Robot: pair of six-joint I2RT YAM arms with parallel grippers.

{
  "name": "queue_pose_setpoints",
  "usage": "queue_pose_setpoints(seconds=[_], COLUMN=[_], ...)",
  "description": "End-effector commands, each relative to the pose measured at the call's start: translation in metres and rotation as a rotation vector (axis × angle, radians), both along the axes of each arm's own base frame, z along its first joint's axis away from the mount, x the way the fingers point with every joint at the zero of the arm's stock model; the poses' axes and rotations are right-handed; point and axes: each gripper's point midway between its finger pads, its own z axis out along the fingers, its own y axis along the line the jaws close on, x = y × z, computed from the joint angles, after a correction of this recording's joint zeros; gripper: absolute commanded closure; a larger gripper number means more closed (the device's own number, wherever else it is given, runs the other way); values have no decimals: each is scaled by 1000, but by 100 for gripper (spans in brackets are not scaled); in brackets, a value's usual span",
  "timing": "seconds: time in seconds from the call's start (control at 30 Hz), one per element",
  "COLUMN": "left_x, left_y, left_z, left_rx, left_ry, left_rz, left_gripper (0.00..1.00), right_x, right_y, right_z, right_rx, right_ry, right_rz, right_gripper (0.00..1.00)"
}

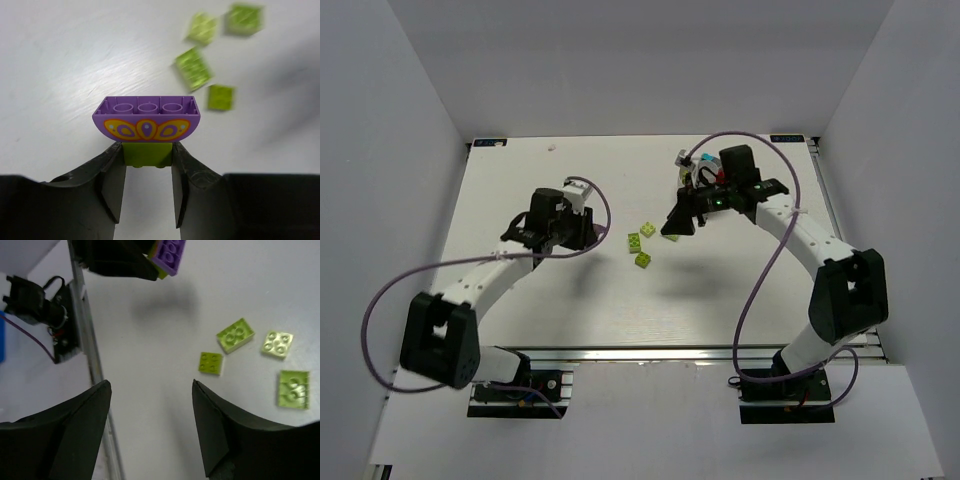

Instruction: Sort the legos into containers by color

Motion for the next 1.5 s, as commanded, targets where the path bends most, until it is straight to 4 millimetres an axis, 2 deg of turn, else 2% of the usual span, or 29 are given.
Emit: queue_pose_setpoints(seconds=[0.0, 0.03, 0.1, 0.2, 0.33, 0.5, 0.67, 0.8, 1.07, 1.27, 1.47], left_x=[-18, -19, -32, -42, -43, -37, -31, -27, -26, -27, -28], left_y=[-61, -69, -87, -105, -119, -124, -125, -123, -119, -118, -117], left_z=[66, 77, 81, 75, 72, 71, 73, 75, 73, 74, 72], left_rx=[-274, -315, -346, -353, -366, -364, -360, -362, -369, -377, -382], left_ry=[-188, -231, -249, -231, -224, -225, -235, -250, -252, -255, -255], left_rz=[-180, -193, -242, -263, -262, -246, -223, -196, -156, -151, -143], left_gripper=[85, 85, 86, 87, 88, 88, 88, 88, 88, 88, 88], right_x=[0, 2, 12, 18, 20, 13, 3, 3, 2, 2, 2], right_y=[23, 27, 37, 48, 56, 58, 55, 52, 54, 58, 63], right_z=[14, 14, 15, 22, 30, 27, 11, 1, -3, -5, -3], right_rx=[55, 52, 33, 35, 66, 52, 0, -28, -39, -30, -18], right_ry=[309, 325, 365, 397, 437, 454, 438, 436, 438, 443, 444], right_rz=[-142, -170, -247, -280, -296, -339, -392, -434, -441, -436, -422], right_gripper=[28, 27, 24, 23, 23, 24, 26, 28, 33, 48, 72])
